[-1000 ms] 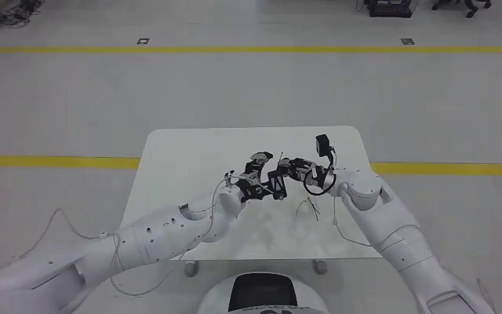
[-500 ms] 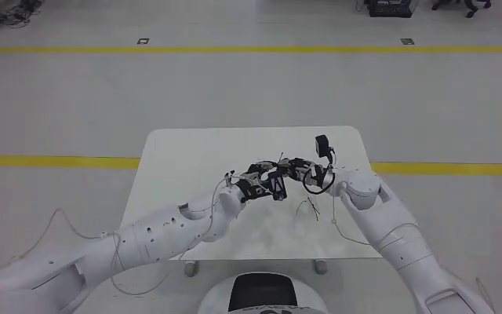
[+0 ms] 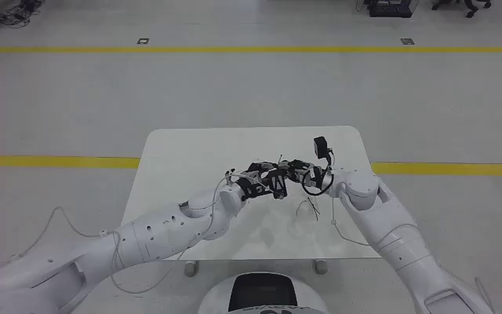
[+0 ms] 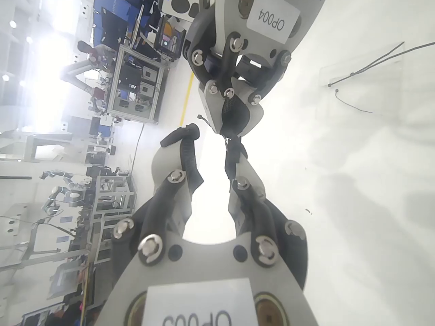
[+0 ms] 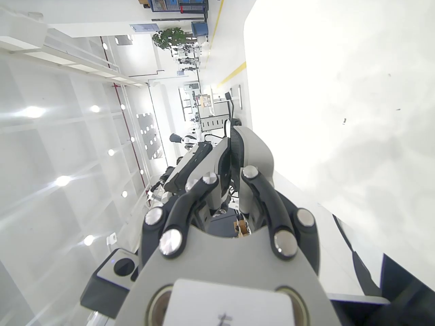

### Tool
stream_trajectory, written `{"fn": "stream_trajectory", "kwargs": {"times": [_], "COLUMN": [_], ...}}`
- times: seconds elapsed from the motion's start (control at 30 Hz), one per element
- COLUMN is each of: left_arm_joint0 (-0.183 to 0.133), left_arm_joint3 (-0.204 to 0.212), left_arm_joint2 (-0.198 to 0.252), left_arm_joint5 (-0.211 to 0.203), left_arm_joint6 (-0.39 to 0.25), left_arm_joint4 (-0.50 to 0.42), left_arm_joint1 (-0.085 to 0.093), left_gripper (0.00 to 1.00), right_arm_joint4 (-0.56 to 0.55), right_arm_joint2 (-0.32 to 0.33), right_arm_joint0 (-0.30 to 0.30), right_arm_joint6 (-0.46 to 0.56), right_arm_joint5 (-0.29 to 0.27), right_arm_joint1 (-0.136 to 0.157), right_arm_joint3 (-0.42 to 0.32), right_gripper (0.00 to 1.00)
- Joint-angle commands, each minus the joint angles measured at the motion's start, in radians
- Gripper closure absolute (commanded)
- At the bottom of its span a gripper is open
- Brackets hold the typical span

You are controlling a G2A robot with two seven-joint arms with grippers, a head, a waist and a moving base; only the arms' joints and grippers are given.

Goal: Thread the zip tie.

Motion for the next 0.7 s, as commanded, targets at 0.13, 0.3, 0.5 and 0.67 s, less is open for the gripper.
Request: {"fn": "stream_trajectory", "kwargs": {"times": [0.13,0.3,0.5,0.67], "left_arm_joint0": [0.000,-0.002,-0.003,-0.001], "left_arm_joint3": [0.002,0.002,0.003,0.003], "left_arm_joint2": [0.000,0.000,0.000,0.000], "left_arm_joint5": [-0.016,-0.029,-0.035,-0.038], "left_arm_joint6": [0.003,-0.004,-0.006,-0.005], "left_arm_joint4": [0.000,0.000,0.000,0.000], "left_arm_joint1": [-0.003,-0.004,-0.006,-0.008], "left_gripper": [0.79,0.80,0.82,0.84], "right_arm_joint4": [-0.005,-0.009,-0.015,-0.019], "right_arm_joint2": [0.007,0.010,0.012,0.012], "right_arm_joint0": [-0.006,-0.009,-0.011,-0.013], "right_arm_joint6": [0.001,0.003,0.002,0.003], "right_arm_joint5": [0.001,-0.001,0.000,0.001], "right_arm_joint1": [0.000,0.000,-0.001,-0.002], "right_arm_joint3": [-0.004,-0.006,-0.008,-0.009], "right_gripper": [1.00,1.00,1.00,1.00]}}
